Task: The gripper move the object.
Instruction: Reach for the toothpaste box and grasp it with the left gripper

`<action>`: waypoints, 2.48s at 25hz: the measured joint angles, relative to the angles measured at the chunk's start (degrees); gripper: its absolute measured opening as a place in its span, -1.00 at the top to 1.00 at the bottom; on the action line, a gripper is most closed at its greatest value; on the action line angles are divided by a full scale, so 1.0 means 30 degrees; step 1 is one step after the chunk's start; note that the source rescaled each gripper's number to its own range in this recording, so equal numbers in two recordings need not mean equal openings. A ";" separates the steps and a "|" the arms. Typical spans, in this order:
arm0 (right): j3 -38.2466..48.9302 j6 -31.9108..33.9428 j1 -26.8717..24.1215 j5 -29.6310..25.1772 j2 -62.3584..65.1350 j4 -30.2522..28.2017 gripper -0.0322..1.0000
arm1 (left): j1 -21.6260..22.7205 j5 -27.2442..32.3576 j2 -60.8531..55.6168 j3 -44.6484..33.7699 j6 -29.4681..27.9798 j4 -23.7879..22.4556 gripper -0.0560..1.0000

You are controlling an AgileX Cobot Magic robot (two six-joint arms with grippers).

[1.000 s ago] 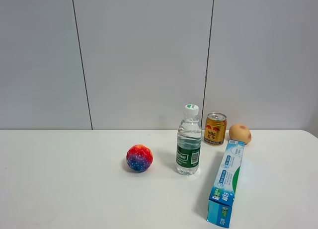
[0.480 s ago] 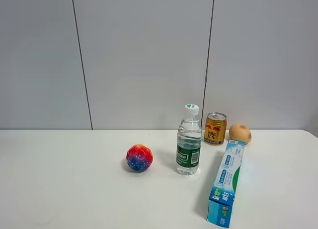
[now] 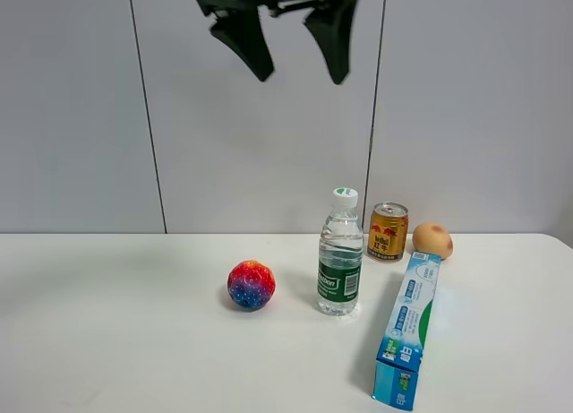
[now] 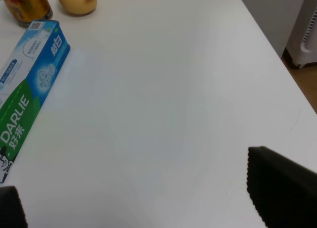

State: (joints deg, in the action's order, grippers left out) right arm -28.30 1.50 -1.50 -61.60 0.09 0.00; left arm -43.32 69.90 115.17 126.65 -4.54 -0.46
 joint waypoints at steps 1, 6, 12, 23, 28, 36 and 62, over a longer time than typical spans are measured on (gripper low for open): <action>0.0000 0.0000 0.0000 0.0000 0.0000 0.0000 -1.00 | -0.0493 0.0000 0.0502 0.0466 -0.0169 0.0000 -0.77; 0.0000 0.0000 0.0000 0.0000 0.0000 0.0000 -1.00 | -0.2586 -0.0043 0.2888 0.1792 -0.0362 -0.0303 -0.77; 0.0000 0.0000 0.0000 0.0000 0.0000 0.0000 -1.00 | -0.4000 -0.1401 0.4755 0.1851 -0.1002 -0.0106 -0.77; 0.0000 0.0000 0.0000 0.0000 0.0000 0.0000 -1.00 | -0.4029 -0.3514 0.7672 0.1936 -0.4924 -0.0336 -0.70; 0.0000 0.0000 0.0000 0.0000 0.0000 0.0000 -1.00 | -0.4029 -0.5144 0.8503 0.1936 -0.4984 -0.0786 -0.70; 0.0000 0.0000 0.0000 0.0000 0.0000 0.0000 -1.00 | -0.3610 -0.7269 0.9535 0.1936 -0.4984 -0.2085 -0.69; 0.0000 0.0000 0.0000 0.0000 0.0000 0.0000 -1.00 | -0.3063 -0.7665 1.1266 0.1936 -0.4138 -0.1174 -1.00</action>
State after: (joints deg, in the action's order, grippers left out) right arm -28.30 1.50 -1.50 -61.60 0.09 0.00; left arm -52.51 46.90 148.97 132.46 -16.95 -3.98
